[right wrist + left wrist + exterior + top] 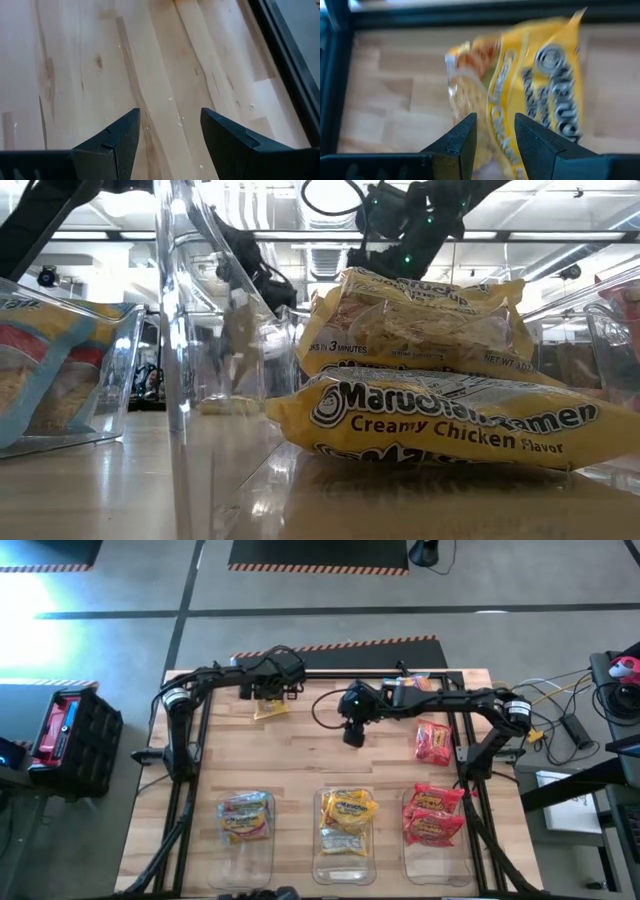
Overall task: Sort Maruchan noodles
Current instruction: Put the yellow noodle pack into the middle transparent bin
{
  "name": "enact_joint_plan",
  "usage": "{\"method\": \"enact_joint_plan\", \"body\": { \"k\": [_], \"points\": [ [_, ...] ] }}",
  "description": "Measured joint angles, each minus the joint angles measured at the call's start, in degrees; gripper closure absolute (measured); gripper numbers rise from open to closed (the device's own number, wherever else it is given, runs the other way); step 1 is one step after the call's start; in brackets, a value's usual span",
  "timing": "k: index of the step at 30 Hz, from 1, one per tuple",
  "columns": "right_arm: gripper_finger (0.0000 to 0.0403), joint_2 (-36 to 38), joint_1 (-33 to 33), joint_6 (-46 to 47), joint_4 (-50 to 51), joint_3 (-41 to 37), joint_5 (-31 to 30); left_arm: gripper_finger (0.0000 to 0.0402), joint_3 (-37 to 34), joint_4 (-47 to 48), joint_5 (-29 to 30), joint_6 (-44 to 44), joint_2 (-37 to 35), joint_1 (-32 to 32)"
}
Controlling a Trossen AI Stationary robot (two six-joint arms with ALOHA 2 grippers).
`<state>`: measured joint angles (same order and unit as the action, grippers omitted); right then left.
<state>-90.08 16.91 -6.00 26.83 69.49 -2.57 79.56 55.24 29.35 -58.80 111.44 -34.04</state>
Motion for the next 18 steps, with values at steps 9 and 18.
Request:
{"method": "enact_joint_plan", "body": {
  "k": [9, 18],
  "points": [
    [0.0204, -0.02, 0.0, -0.02, -0.35, -2.44, 0.0, 0.0286, -5.5, -3.7, -5.36, -2.45, -0.44, 0.66],
    [0.0204, 0.0, 0.0, 0.02, -1.96, -5.2, 0.0, 0.0286, -2.27, -5.28, -11.59, -0.38, -0.07, 6.45]
  ]
}}
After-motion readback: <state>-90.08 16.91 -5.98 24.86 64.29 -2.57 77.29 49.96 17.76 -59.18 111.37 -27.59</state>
